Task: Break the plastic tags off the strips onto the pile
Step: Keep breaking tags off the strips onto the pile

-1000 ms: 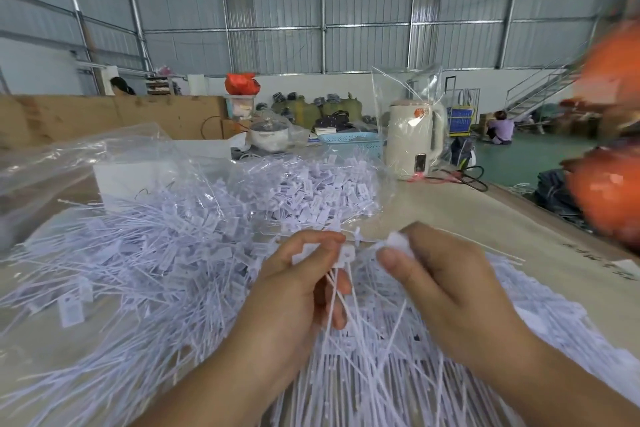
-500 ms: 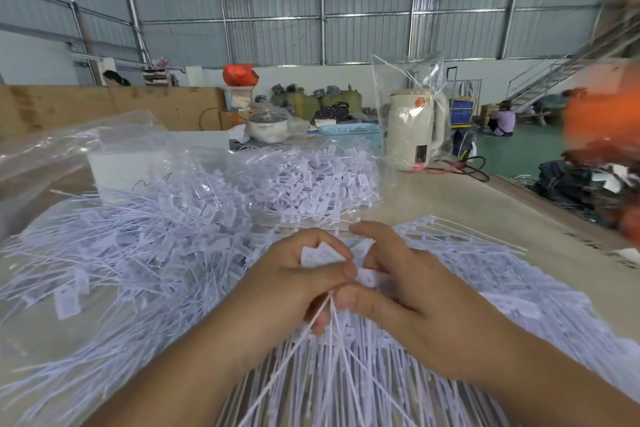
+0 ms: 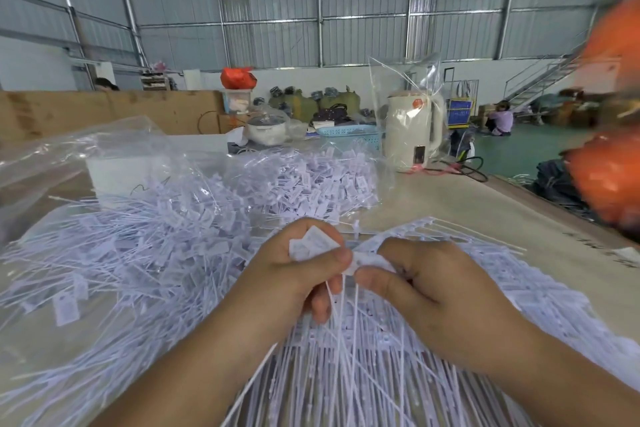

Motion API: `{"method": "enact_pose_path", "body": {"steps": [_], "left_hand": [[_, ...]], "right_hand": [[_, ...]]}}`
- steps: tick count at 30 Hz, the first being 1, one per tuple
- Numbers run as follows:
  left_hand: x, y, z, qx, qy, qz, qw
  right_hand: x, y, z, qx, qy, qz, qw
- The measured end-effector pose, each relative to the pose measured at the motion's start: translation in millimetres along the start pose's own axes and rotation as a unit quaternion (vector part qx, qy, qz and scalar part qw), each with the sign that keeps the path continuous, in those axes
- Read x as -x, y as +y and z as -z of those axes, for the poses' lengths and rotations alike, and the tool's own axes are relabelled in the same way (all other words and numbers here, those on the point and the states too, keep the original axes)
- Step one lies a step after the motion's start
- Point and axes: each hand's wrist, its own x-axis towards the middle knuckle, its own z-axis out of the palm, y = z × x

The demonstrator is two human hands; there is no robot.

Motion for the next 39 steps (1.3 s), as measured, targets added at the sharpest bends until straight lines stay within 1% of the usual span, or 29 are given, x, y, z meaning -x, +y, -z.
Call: {"method": "enact_pose_path", "body": {"steps": [4, 7, 9, 10, 11, 13, 14, 17, 19, 20, 23, 28, 31, 35, 37, 39], "left_hand": [[5.5, 6.8, -15.1, 0.111, 0.013, -0.004, 0.994], [8.4, 6.0, -22.5, 0.166, 0.035, -0.002, 0.985], [5.2, 3.7, -16.7, 0.203, 0.071, 0.008, 0.977], [2.4, 3.3, -10.1, 0.211, 0.095, 0.014, 0.973], [-0.6, 3.1, -2.5, 0.207, 0.119, 0.017, 0.971], [-3.6, 3.4, 9.3, 0.160, 0.136, 0.021, 0.978], [-3.8, 3.8, 10.7, 0.124, 0.121, 0.021, 0.985], [1.2, 3.6, 1.8, 0.036, 0.021, 0.011, 0.999], [4.8, 3.0, -4.4, 0.011, -0.017, 0.011, 1.000], [5.6, 3.1, -5.3, 0.002, -0.026, 0.011, 1.000], [6.3, 3.4, -4.2, -0.046, -0.041, 0.007, 0.998], [7.0, 3.5, -0.7, -0.111, -0.051, 0.031, 0.992], [5.6, 4.5, 1.8, -0.112, -0.020, 0.002, 0.994], [1.0, 4.9, 8.9, -0.084, 0.045, -0.012, 0.995], [0.3, 3.2, 8.7, -0.099, 0.039, -0.009, 0.994], [0.6, 1.1, 7.4, -0.114, 0.029, -0.005, 0.993]], "right_hand": [[0.7, -12.7, -3.7, -0.009, 0.128, 0.014, 0.992], [2.1, -18.8, -4.0, -0.022, 0.196, 0.039, 0.979], [1.9, -17.6, 1.3, -0.022, 0.245, 0.030, 0.969], [2.0, -16.0, 4.6, -0.036, 0.260, 0.019, 0.965], [2.4, -15.1, 7.5, -0.054, 0.260, 0.011, 0.964], [3.6, -13.4, 9.5, -0.077, 0.205, 0.010, 0.976], [3.8, -13.6, 7.7, -0.079, 0.159, 0.012, 0.984], [2.6, -12.8, -1.8, -0.061, 0.021, 0.021, 0.998], [2.3, -11.0, -5.4, -0.064, -0.043, 0.015, 0.997], [2.4, -9.8, -6.0, -0.067, -0.062, 0.014, 0.996], [3.7, -5.8, -7.2, -0.064, -0.081, 0.020, 0.995], [3.7, -5.5, -9.8, -0.035, -0.104, 0.039, 0.993], [2.5, -4.8, -8.0, -0.028, -0.091, 0.040, 0.995], [0.1, 2.2, 4.6, 0.028, -0.091, -0.005, 0.995], [0.4, 5.8, 7.1, 0.056, -0.098, -0.019, 0.993], [0.4, 6.3, 7.3, 0.086, -0.103, -0.010, 0.991]]}}
